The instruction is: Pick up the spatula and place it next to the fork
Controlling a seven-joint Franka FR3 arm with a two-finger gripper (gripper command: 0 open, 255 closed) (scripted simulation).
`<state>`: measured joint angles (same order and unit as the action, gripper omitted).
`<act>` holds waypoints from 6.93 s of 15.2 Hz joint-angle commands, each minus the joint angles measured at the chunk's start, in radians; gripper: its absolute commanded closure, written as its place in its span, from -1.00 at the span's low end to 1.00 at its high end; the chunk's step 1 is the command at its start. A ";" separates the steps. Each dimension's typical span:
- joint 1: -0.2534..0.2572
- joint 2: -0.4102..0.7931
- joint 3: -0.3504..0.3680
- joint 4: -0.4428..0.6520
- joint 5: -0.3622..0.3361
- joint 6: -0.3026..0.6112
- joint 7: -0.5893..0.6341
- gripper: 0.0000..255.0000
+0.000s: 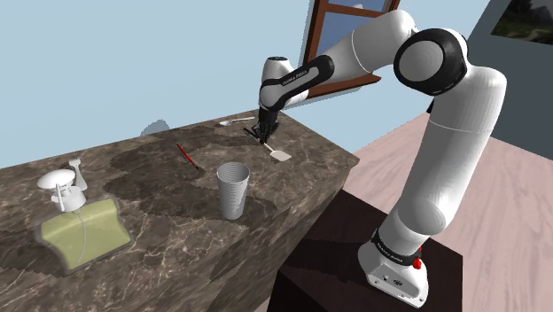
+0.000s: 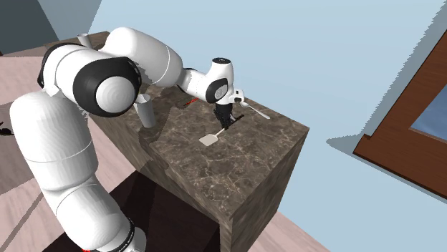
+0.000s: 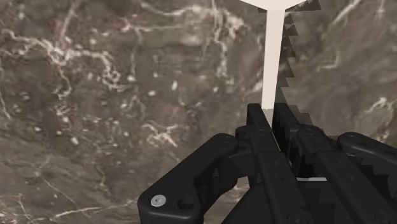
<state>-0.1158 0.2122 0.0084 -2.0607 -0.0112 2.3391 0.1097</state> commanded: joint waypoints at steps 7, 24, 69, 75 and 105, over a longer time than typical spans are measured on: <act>0.000 -0.008 0.000 0.004 0.000 -0.012 0.000 1.00; 0.000 -0.108 0.001 0.114 0.003 -0.222 -0.003 1.00; 0.662 0.710 0.211 1.342 -0.215 -0.669 0.794 1.00; 0.645 0.682 0.214 1.209 -0.217 -0.567 0.807 1.00; 0.650 0.672 0.215 1.233 -0.215 -0.601 0.807 -1.00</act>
<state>0.5341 0.8837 0.2234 -0.8279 -0.2264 1.7384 0.9167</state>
